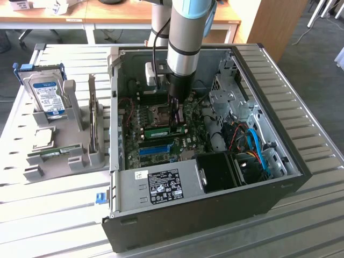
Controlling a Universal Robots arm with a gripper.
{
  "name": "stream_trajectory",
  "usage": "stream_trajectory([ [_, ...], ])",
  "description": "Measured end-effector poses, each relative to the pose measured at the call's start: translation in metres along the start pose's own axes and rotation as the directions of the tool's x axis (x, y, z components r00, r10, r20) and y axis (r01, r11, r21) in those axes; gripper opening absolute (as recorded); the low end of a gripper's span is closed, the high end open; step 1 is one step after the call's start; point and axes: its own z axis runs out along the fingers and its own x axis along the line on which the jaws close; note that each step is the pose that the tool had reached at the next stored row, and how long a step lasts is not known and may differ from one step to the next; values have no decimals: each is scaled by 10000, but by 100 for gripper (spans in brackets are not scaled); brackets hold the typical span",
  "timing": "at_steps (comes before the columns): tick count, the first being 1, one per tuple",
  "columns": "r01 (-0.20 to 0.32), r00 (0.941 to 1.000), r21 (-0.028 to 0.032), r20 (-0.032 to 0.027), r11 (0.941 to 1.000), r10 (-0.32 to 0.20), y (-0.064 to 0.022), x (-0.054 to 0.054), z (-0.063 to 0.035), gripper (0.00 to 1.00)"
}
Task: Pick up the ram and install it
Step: 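Insert the ram into the slot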
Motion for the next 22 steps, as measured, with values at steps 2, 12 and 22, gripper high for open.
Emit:
stream_trajectory([
  [2, -1, 10000, 1, 1, 10000, 1, 0, 0, -22, 25],
  [12, 0, 10000, 2, 3, 10000, 0, 3, 0, -282, 25],
  [22, -1, 10000, 1, 2, 10000, 1, 12, 1, -722, 25],
])
